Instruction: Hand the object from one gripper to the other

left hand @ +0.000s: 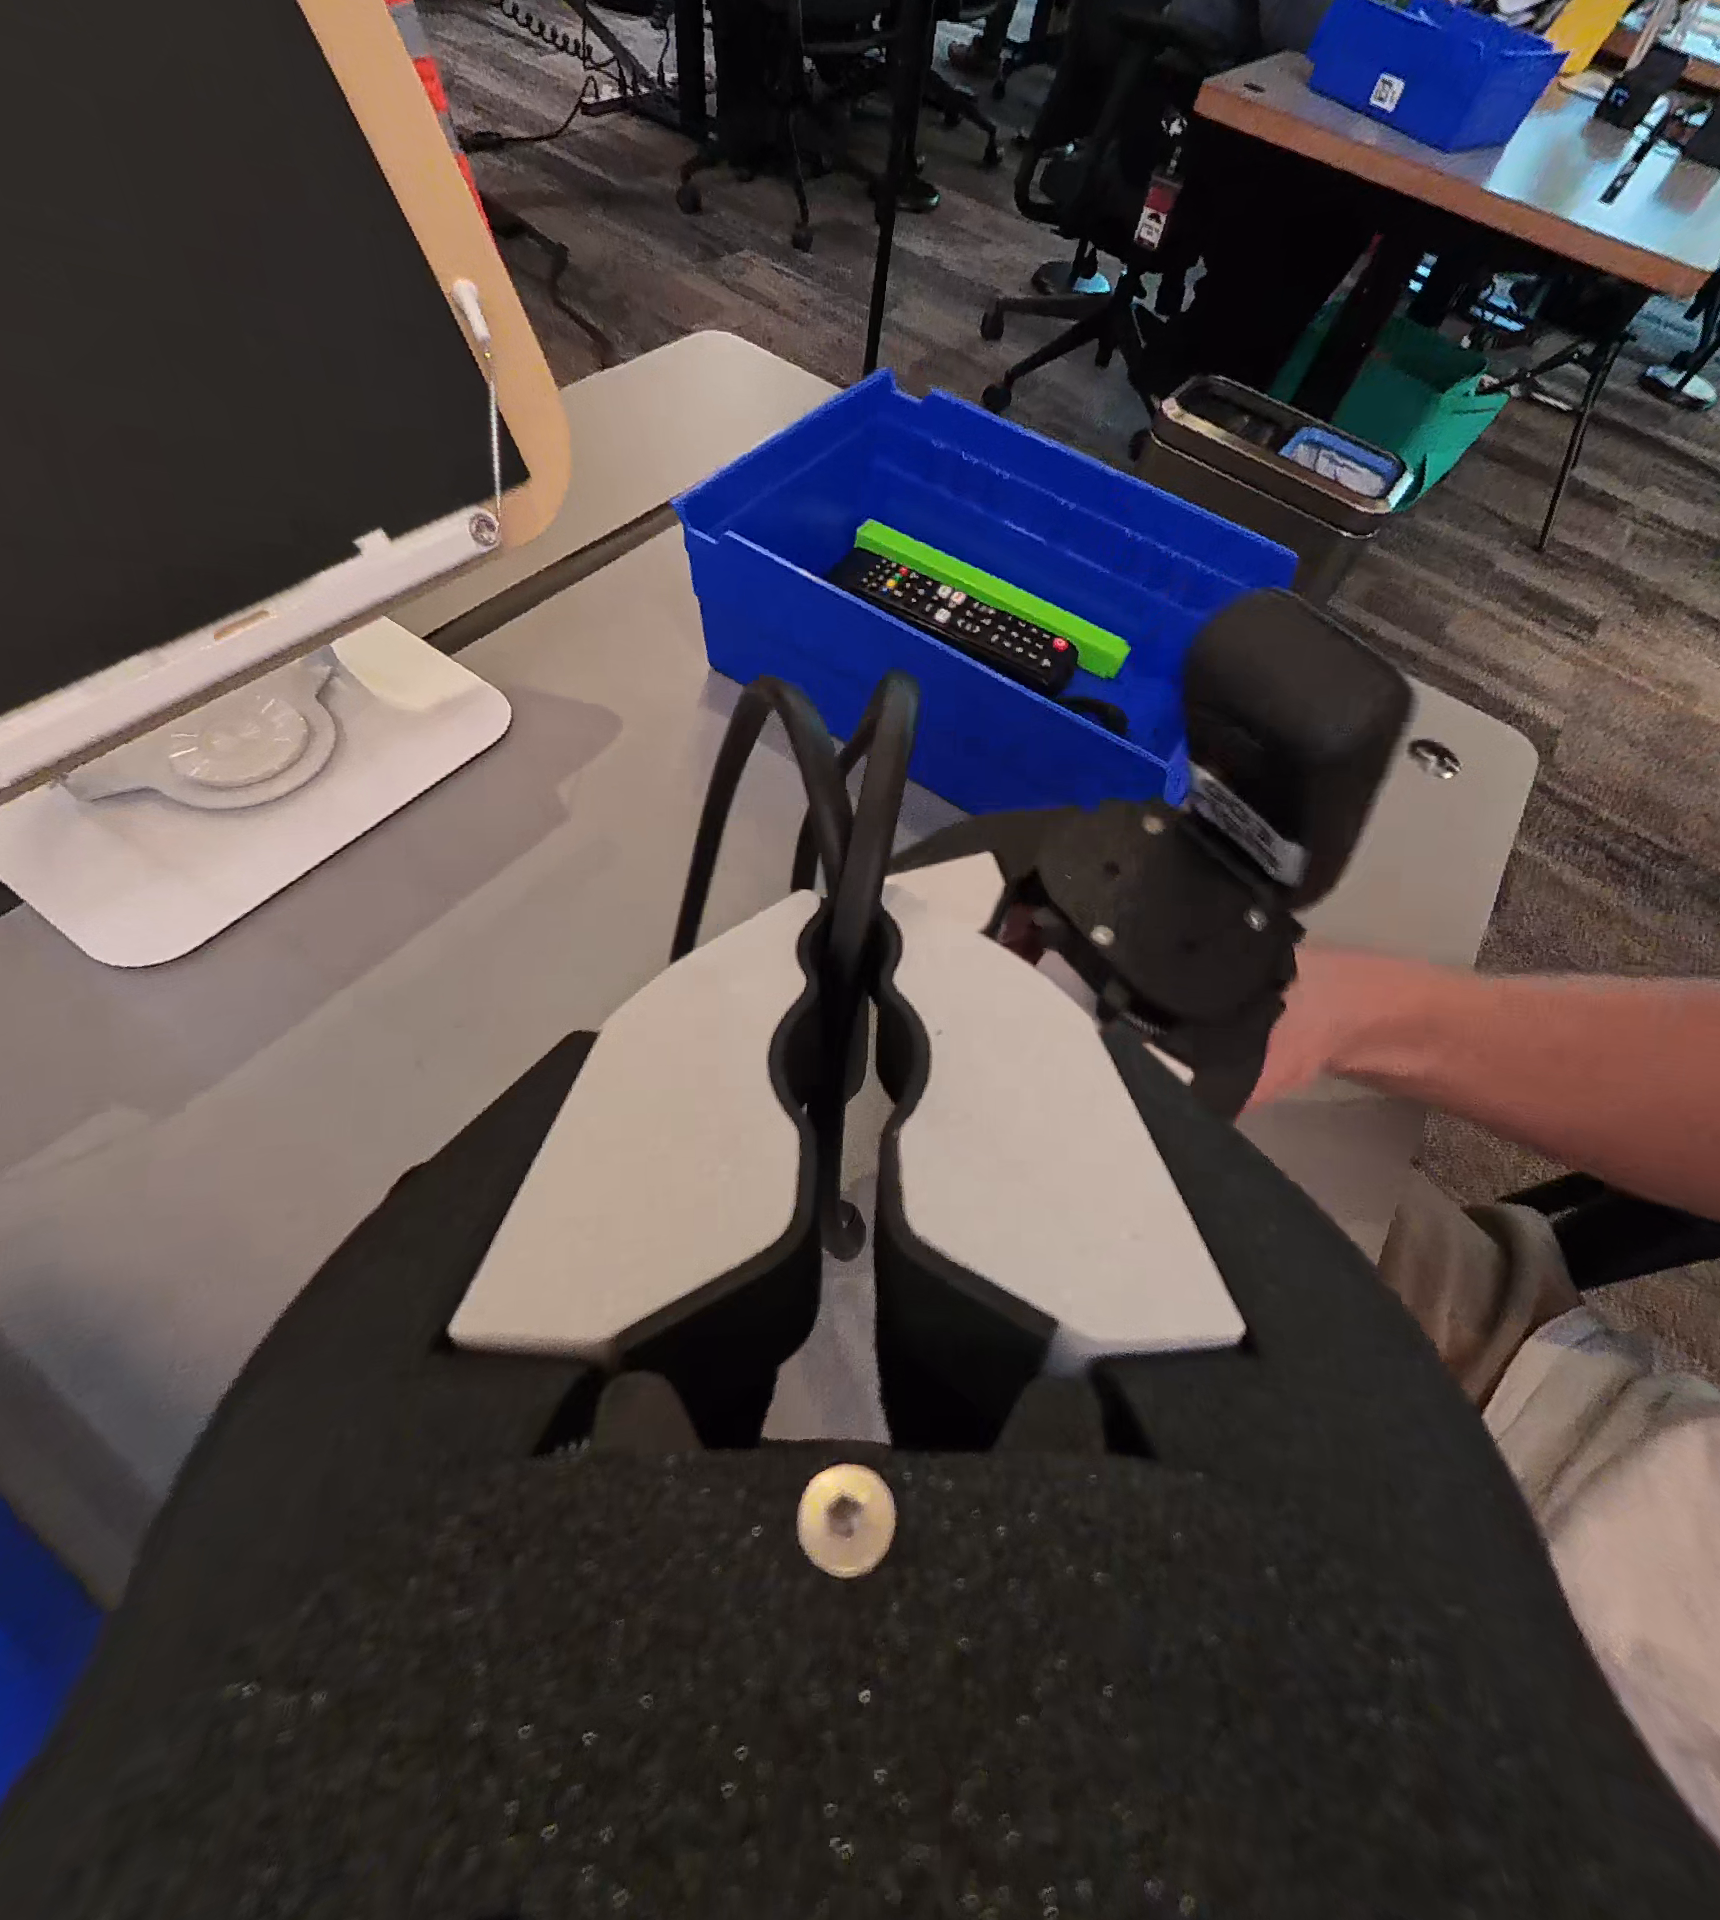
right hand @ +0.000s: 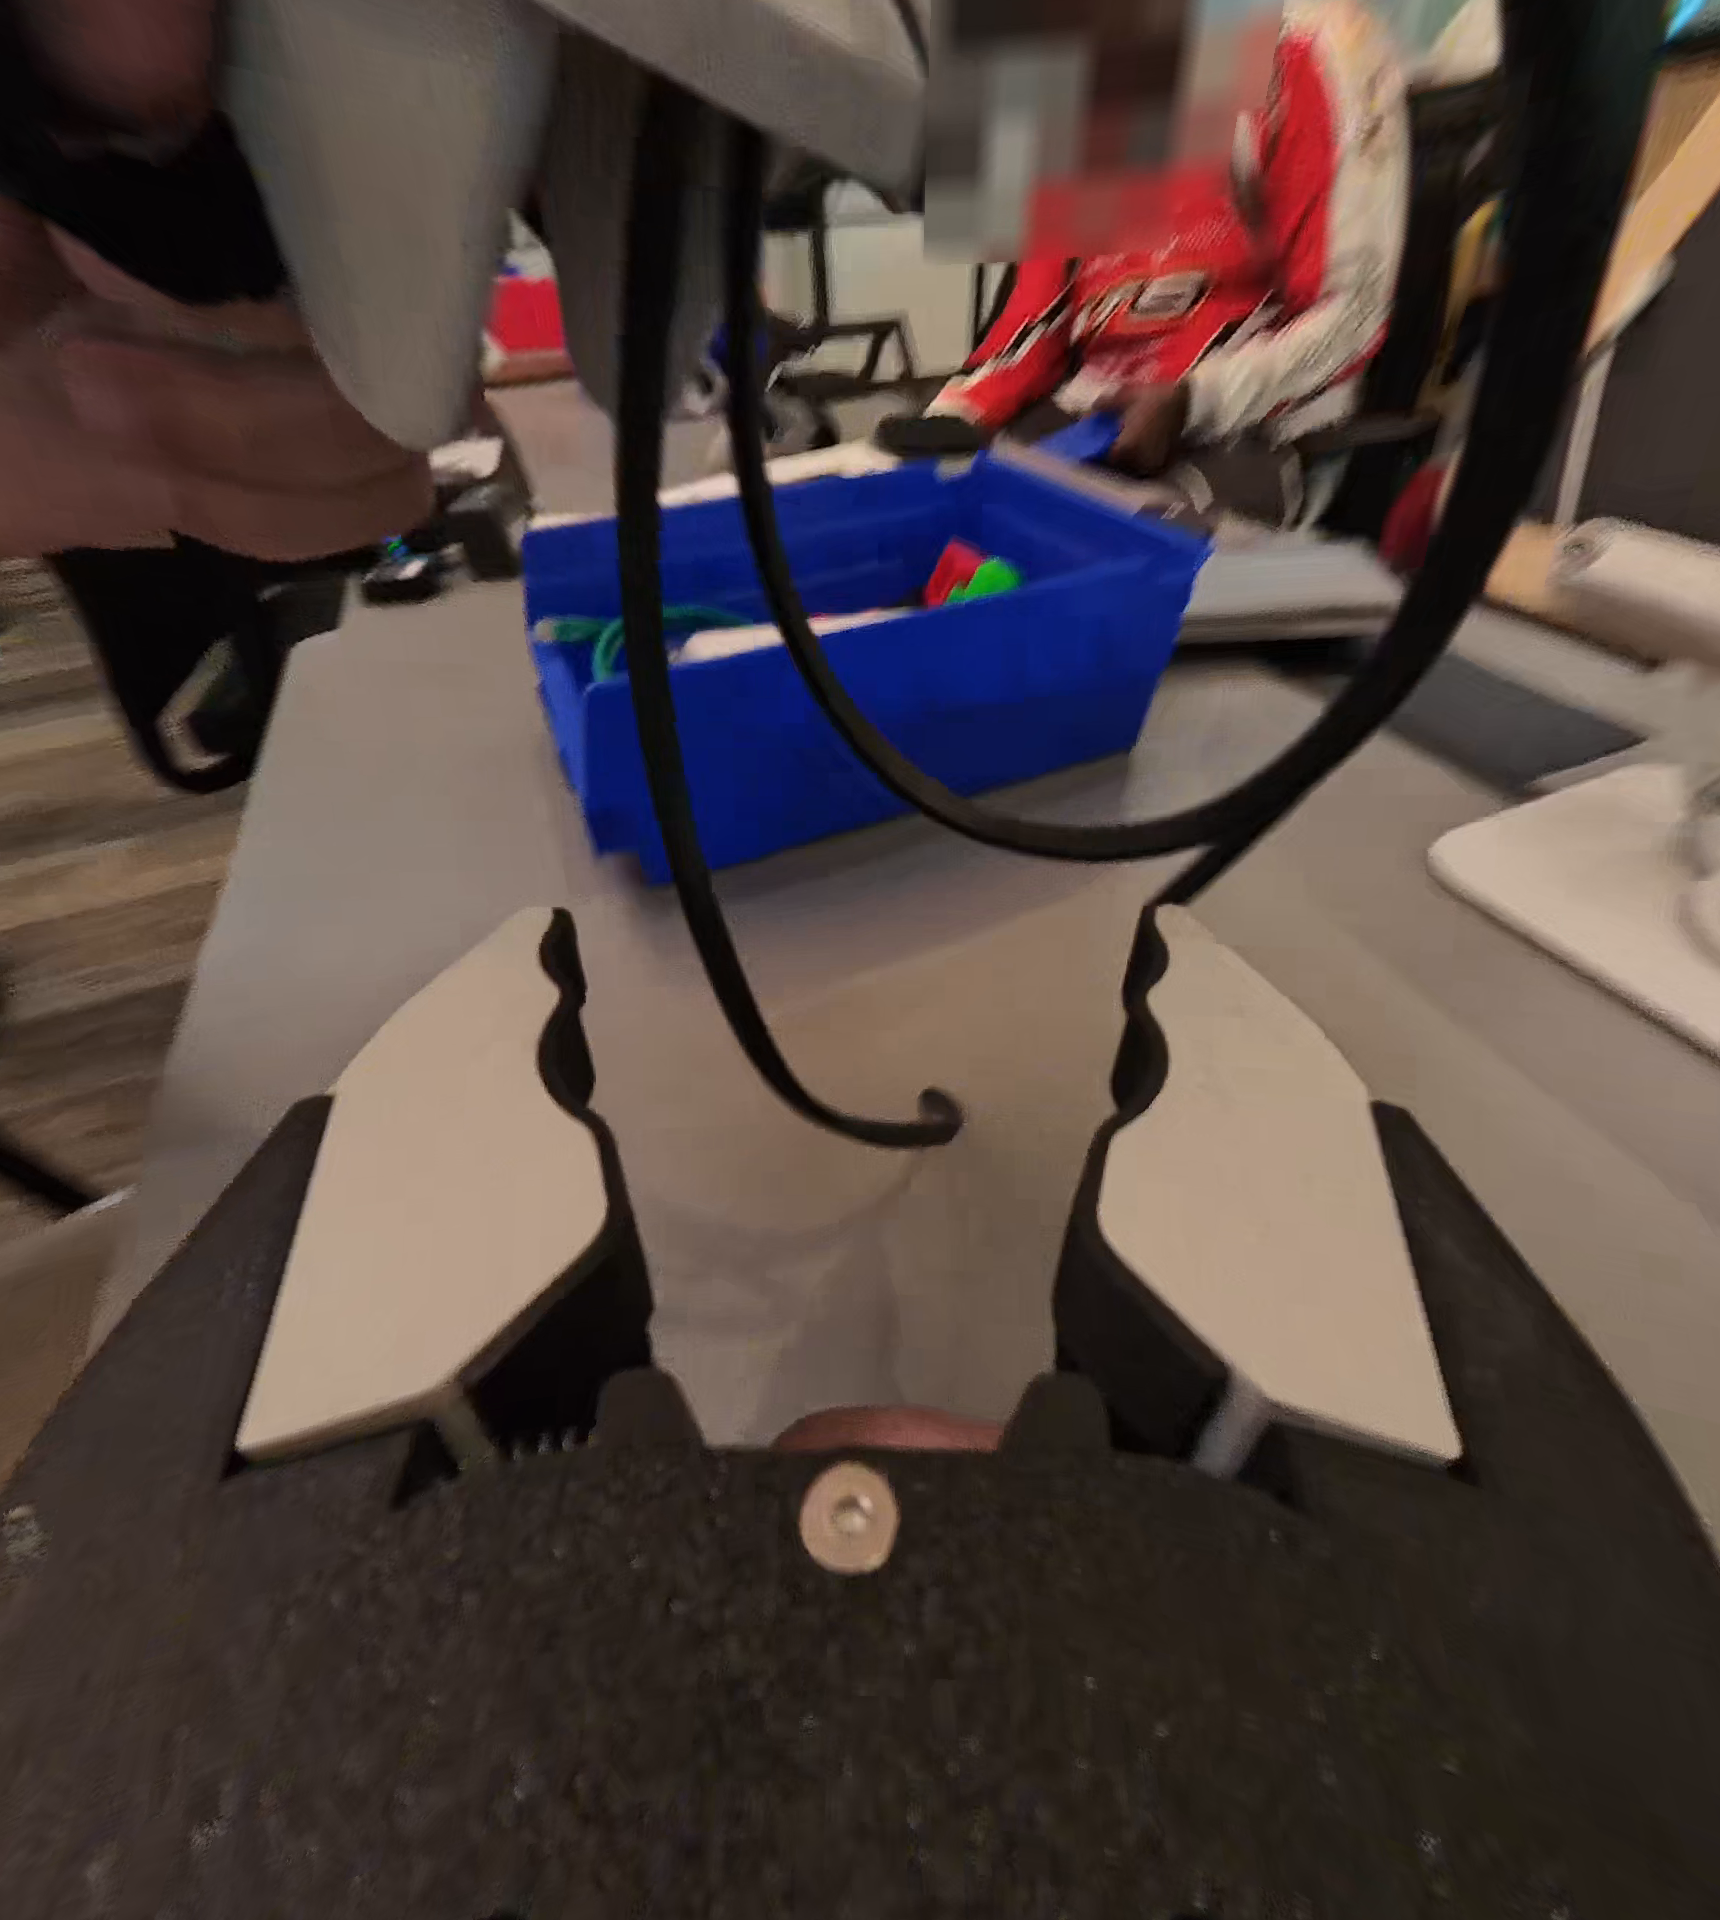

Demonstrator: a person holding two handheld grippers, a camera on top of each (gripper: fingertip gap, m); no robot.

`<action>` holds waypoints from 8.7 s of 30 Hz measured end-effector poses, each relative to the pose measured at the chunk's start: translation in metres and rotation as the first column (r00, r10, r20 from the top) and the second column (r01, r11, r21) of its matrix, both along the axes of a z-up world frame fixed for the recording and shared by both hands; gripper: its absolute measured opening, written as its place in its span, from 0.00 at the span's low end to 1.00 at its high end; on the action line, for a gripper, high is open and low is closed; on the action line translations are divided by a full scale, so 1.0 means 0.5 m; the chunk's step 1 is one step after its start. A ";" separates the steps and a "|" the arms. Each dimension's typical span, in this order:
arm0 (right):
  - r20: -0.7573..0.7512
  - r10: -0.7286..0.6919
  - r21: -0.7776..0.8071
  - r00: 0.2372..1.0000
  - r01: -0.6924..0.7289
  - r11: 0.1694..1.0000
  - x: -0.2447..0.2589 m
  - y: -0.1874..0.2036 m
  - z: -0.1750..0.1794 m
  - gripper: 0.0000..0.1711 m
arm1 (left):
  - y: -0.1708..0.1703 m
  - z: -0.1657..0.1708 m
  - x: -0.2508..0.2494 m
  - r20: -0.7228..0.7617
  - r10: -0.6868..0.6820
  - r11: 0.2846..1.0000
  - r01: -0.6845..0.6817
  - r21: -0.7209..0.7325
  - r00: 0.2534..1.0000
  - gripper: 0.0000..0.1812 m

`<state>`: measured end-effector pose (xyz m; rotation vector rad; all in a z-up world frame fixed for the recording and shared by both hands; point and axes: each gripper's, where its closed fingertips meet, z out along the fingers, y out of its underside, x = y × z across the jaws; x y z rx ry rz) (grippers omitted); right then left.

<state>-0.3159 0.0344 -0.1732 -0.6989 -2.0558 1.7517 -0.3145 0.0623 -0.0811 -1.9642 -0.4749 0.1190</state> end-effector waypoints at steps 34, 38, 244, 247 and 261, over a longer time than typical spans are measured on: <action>-0.311 -0.151 0.292 0.938 0.245 0.924 -0.014 0.062 0.041 0.02 | 0.024 -0.025 0.019 0.110 -0.022 0.998 0.016 0.055 0.994 0.12; -0.323 -0.181 0.306 0.929 0.284 0.909 -0.029 0.125 0.078 0.02 | -0.032 -0.019 0.032 0.051 0.016 0.994 -0.021 0.103 0.999 0.29; -0.099 0.097 -0.155 0.990 -0.111 0.982 0.072 -0.057 0.037 0.07 | -0.150 -0.227 -0.028 0.461 0.099 0.771 -0.361 0.525 0.882 0.07; -0.048 0.144 -0.120 0.988 -0.149 0.982 0.070 -0.063 0.008 0.07 | -0.166 -0.227 -0.038 0.394 0.184 0.807 -0.367 0.463 0.901 0.06; 0.157 0.170 0.238 0.973 -0.204 0.949 0.044 0.068 -0.051 0.36 | -0.204 -0.177 -0.045 -0.222 0.417 0.909 -0.401 0.116 0.881 0.06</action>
